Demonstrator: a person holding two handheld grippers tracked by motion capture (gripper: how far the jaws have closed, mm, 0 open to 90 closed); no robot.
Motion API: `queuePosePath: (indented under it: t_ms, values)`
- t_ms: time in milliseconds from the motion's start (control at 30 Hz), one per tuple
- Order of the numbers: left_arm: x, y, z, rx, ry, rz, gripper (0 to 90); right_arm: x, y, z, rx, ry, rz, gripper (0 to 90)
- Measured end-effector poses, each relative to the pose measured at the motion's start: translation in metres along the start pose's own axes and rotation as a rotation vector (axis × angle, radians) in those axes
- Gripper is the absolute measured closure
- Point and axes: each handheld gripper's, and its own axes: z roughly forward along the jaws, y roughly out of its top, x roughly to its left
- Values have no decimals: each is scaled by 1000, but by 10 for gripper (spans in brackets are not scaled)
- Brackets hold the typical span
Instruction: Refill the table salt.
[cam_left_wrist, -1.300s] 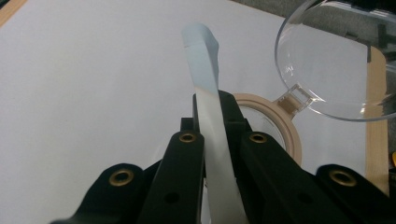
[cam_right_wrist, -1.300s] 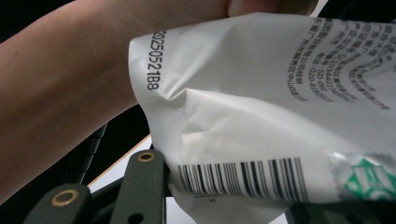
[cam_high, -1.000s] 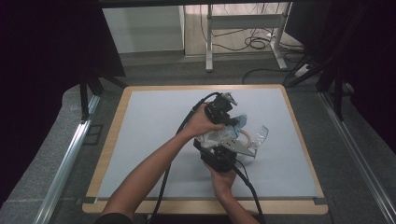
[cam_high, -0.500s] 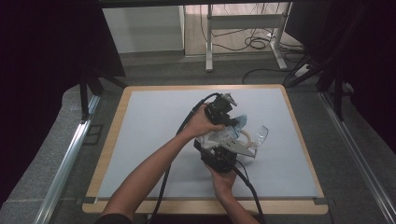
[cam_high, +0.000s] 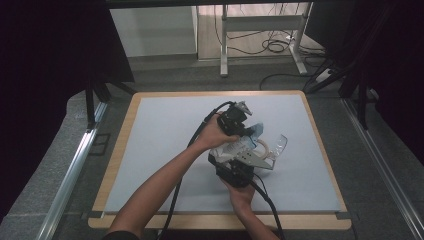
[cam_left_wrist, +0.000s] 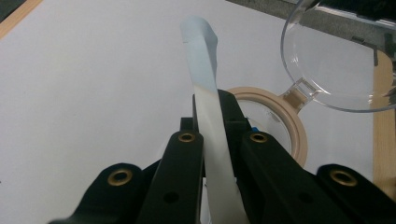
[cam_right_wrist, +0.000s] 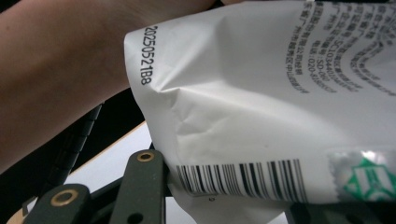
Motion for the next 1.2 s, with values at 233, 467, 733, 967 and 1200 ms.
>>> queuePosePath:
  t_ms: [233, 467, 733, 967, 1200]
  values:
    - [-1, -4, 0, -17, -7, -15, 885, -1, -6, -2, 19, -4, -26, 618]
    - [0, -7, -3, -27, -10, -15, 884, -4, -11, -5, 43, -7, -45, 604]
    - [-1, -13, -5, -51, -18, -33, 883, -9, -17, -12, 104, -16, -71, 542]
    - [-2, -17, -8, -65, -24, -38, 887, -18, -22, -16, 183, -36, -66, 503]
    - [-2, -23, -12, -100, -39, -56, 889, -23, -24, -16, 253, -45, -54, 443]
